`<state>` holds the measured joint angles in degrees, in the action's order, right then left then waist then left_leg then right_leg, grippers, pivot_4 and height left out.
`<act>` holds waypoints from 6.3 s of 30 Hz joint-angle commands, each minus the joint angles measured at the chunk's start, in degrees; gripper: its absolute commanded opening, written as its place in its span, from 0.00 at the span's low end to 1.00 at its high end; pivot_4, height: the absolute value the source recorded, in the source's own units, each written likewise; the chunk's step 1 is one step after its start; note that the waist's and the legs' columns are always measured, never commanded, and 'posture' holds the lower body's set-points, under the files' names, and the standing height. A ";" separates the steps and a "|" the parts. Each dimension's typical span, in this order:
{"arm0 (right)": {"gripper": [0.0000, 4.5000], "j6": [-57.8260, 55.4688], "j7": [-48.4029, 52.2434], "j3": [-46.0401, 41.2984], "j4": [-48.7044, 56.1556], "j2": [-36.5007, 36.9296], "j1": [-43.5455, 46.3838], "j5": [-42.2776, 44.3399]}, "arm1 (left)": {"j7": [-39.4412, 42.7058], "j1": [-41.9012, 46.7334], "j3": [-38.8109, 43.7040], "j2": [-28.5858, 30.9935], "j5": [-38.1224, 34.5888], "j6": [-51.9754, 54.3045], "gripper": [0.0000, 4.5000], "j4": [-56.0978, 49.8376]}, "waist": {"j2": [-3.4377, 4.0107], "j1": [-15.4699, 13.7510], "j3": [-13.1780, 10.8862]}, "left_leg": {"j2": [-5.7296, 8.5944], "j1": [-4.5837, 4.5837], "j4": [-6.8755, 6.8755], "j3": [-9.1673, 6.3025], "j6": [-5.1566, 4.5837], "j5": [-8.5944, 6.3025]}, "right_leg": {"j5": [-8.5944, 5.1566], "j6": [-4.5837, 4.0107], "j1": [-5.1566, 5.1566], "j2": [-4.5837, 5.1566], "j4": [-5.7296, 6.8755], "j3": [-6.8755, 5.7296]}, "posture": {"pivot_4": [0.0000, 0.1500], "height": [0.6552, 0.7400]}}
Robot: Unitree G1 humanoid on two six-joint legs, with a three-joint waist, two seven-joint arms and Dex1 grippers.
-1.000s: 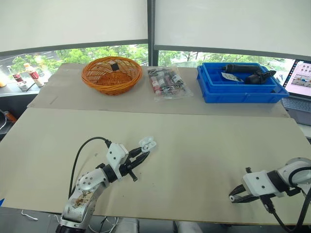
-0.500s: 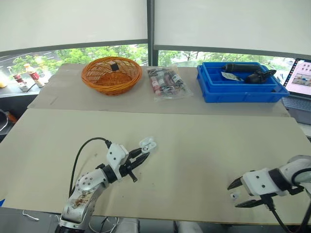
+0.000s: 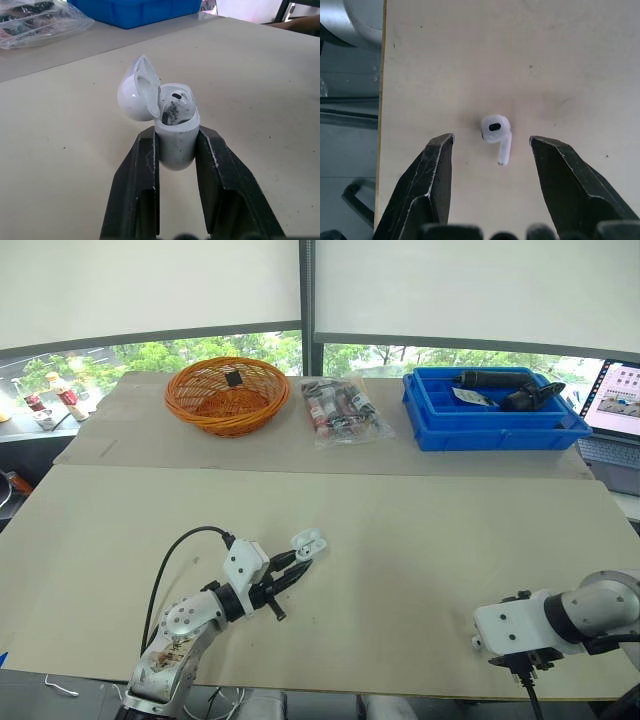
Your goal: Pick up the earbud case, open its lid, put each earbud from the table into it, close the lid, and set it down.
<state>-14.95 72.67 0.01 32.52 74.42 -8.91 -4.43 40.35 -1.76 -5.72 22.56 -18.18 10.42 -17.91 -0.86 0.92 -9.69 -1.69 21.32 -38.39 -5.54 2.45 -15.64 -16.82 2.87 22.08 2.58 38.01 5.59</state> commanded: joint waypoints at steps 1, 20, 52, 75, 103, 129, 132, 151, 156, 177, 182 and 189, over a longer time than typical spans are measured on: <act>0.61 0.69 -0.70 2.09 -1.25 -0.68 2.13 -1.40 | 0.20 0.17 0.31 0.09 -1.08 -0.03 0.11 -2.36 | 0.00 -0.03 0.00 | 0.00 0.00 0.00 0.00 0.00 0.00 | 0.00 0.00 0.00 0.00 -0.01 0.00 | 1.00 0.69; 0.61 0.82 2.27 7.28 -2.45 -2.59 8.23 -0.29 | 0.47 0.56 0.01 0.00 -1.07 -0.01 0.11 -2.16 | -0.25 0.36 0.05 | -0.04 -0.04 0.00 0.00 0.00 0.00 | 0.01 -0.02 -0.01 -0.04 0.01 -0.02 | 1.00 0.69; 0.08 -3.70 4.44 7.31 -1.45 -5.56 15.48 2.29 | 0.43 1.57 0.15 -0.49 -0.86 -0.46 0.11 -1.17 | -0.28 0.38 0.07 | -0.05 -0.05 0.00 0.00 0.00 0.00 | 0.02 -0.03 -0.01 -0.04 0.03 -0.03 | 1.00 0.69; 0.08 -12.66 -42.37 4.18 4.33 -61.73 24.29 20.01 | 3.53 14.57 -0.06 -4.37 -3.87 0.23 0.11 6.98 | -0.23 0.18 0.06 | 0.01 0.30 -0.22 -0.22 0.00 0.00 | 0.02 -0.02 0.22 -0.02 0.13 -0.16 | 1.00 0.69; 0.08 6.47 -46.82 10.34 -10.33 -60.56 20.51 8.86 | 5.16 16.34 0.45 -4.19 -4.46 1.12 0.11 7.67 | -0.21 1.32 0.05 | 0.00 0.30 -0.23 -0.24 0.01 0.00 | 0.02 -0.02 0.23 -0.04 0.15 -0.15 | 1.00 0.69; 0.77 -4.37 -42.76 5.99 -1.33 -55.15 18.25 16.84 | 5.66 15.82 0.28 -3.78 -3.72 0.61 0.11 7.39 | -0.20 1.32 0.04 | 0.01 0.35 -0.23 -0.25 0.01 0.00 | 0.02 -0.02 0.23 -0.03 0.11 -0.15 | 1.00 0.69; 0.77 -12.27 -40.91 -2.57 3.92 -49.72 17.80 24.41 | 7.29 16.30 -0.22 -3.13 -3.86 0.85 0.11 8.27 | -0.19 1.02 0.03 | 0.02 0.40 -0.25 -0.27 0.01 0.00 | 0.02 -0.02 0.23 -0.02 0.10 -0.16 | 1.00 0.69; 0.00 -29.19 -18.64 4.62 -5.56 -25.11 34.70 32.84 | 25.81 25.10 -12.24 -4.17 -1.12 -5.30 0.11 16.81 | -0.10 1.28 -0.03 | 0.02 0.52 -0.37 -0.26 -0.03 -0.01 | 0.01 -0.01 0.24 -0.05 0.03 -0.18 | 1.00 0.69; 0.00 -32.97 -16.75 3.91 -2.74 -24.89 34.79 37.52 | 25.36 24.82 -11.89 -4.11 -0.62 -5.56 0.11 16.98 | -0.10 1.12 -0.03 | 0.02 0.56 -0.39 -0.27 -0.03 -0.01 | 0.01 -0.01 0.26 -0.04 0.04 -0.19 | 1.00 0.69; 0.00 -28.74 -23.35 -6.45 8.11 -22.05 17.16 37.89 | 17.98 35.15 -9.99 -5.29 -8.18 34.23 0.11 23.72 | -0.13 -0.20 -0.05 | 0.04 0.60 -0.44 -0.35 -0.03 -0.01 | -0.01 0.03 0.25 -0.05 0.06 -0.28 | 1.00 0.69; 0.00 -27.81 -25.12 -6.50 9.96 -22.29 13.50 36.89 | 18.17 40.45 -10.39 -6.82 -7.04 38.30 0.11 30.89 | -0.13 0.25 -0.05 | 0.10 0.65 -0.48 -0.38 -0.03 -0.01 | -0.02 0.06 0.26 -0.03 0.04 -0.28 | 1.00 0.69; 0.00 -26.92 -26.23 -6.50 9.85 -22.09 12.64 36.13 | 20.27 42.23 -13.41 -3.44 -0.23 30.12 0.51 35.84 | -0.13 0.47 -0.05 | 0.08 0.56 -0.45 -0.39 -0.02 0.00 | -0.01 0.04 0.24 -0.05 0.07 -0.25 | 1.00 0.69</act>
<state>-43.64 46.99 -5.03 40.95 52.24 3.53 32.16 60.63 39.89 -18.86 17.80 -21.20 43.53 17.17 -0.98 1.39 -9.75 -1.61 21.88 -38.83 -5.93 2.43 -15.64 -16.83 2.91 22.32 2.52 38.08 5.33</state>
